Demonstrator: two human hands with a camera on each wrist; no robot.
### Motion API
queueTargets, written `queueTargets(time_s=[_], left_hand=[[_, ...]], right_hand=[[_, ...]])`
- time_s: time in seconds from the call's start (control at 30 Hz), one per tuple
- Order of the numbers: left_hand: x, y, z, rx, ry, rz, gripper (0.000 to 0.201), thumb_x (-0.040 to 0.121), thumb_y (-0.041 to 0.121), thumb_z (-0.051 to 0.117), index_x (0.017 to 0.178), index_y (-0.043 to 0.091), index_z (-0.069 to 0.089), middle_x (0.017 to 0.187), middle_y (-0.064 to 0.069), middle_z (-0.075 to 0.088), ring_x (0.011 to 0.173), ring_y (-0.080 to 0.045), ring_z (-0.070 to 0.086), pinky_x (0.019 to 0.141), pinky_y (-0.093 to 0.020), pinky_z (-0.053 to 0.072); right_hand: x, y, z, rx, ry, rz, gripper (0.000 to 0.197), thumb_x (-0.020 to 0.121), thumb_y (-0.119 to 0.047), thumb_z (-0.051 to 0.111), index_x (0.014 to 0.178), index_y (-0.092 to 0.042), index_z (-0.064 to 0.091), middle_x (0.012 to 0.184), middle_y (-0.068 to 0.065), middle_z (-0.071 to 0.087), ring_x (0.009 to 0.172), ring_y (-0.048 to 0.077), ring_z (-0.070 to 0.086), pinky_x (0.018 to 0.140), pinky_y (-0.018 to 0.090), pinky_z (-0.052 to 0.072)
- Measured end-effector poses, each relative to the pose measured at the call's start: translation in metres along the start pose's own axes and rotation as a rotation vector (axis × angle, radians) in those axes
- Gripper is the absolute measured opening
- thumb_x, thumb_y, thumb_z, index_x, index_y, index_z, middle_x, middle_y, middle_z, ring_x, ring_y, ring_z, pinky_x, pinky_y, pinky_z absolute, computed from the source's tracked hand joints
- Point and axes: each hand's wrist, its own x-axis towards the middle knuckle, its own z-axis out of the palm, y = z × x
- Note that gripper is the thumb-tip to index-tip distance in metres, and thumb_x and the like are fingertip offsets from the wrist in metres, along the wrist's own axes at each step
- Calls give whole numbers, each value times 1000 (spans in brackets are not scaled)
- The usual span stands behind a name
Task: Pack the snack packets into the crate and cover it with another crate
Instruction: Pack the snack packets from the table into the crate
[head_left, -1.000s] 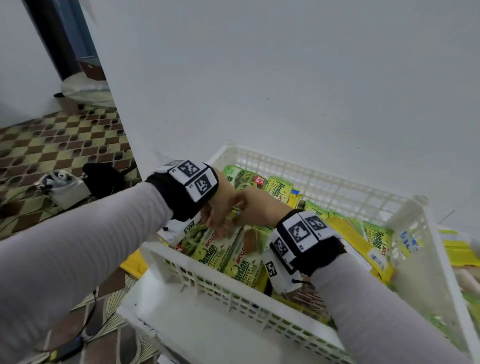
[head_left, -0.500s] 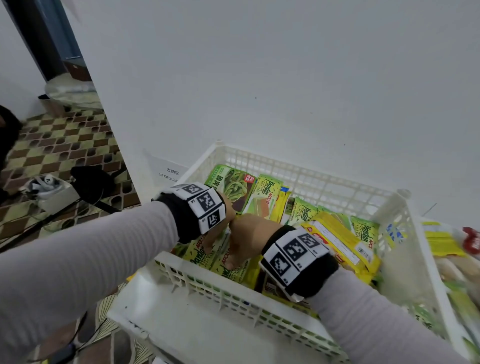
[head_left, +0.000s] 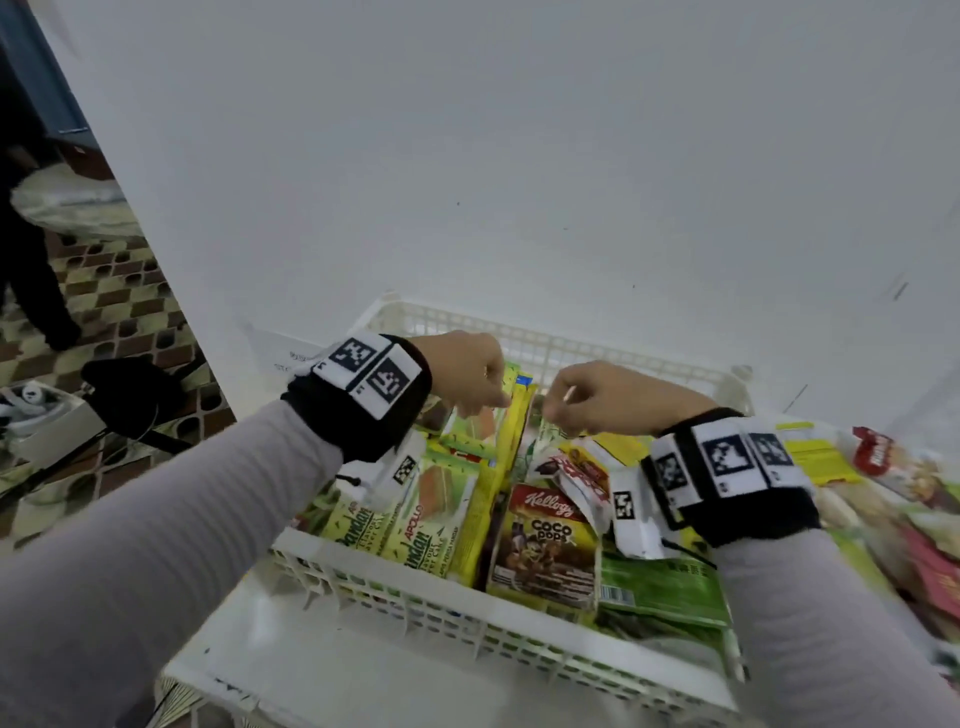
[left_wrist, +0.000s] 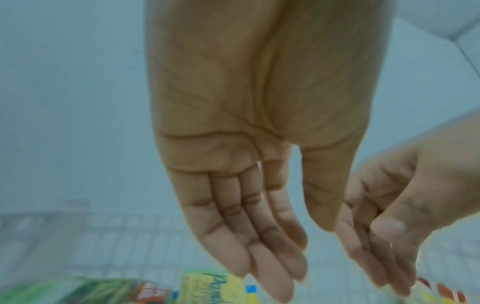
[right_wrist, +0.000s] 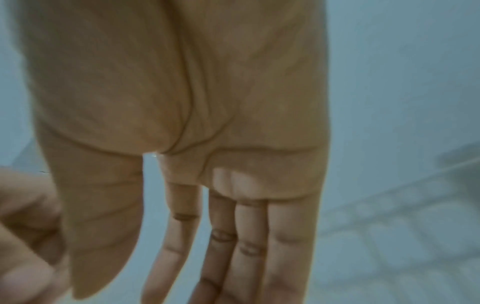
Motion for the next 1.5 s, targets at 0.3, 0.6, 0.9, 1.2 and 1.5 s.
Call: queueTargets(time_s=[0.3,0.6,0.9,1.2,1.5], left_hand=[[38,34,33,-552,45,111,31,92,16,58,106,-11,61,92,-20,63,79,-22,60,85,-38,53],[60,32,67,-692,-35,-37,35,92,25,57,117,1,54,93,-10,59,82,-22,59,85,-38,52],[60,31,63,-897,69,40,28,87,19,65,104,-3,64,106,-17,67,98,-33,62,91,-42,49],[71,21,64,-1177,296,-134,71,90,26,61,145,0,24,152,-17,25,138,-33,29,113,-47,26],[61,31,69,-75,376,16,39,83,13,64,119,14,48,113,-10,41,96,-23,44,76,-24,39]], right_hand=[[-2,59,6,-179,-7,400,70,84,-47,63,139,-12,39,144,6,39,128,22,43,96,30,39],[3,64,10,-21,97,362,92,68,-37,81,142,-15,31,141,6,42,125,23,45,90,29,40],[-5,53,-2,256,324,165,47,74,-21,77,118,-17,60,104,3,64,91,18,62,82,34,53],[-9,73,-8,605,291,587,33,86,-21,68,105,3,56,101,18,59,93,34,62,86,50,53],[6,77,9,435,297,676,47,83,-16,71,118,7,51,109,20,58,109,35,58,92,45,50]])
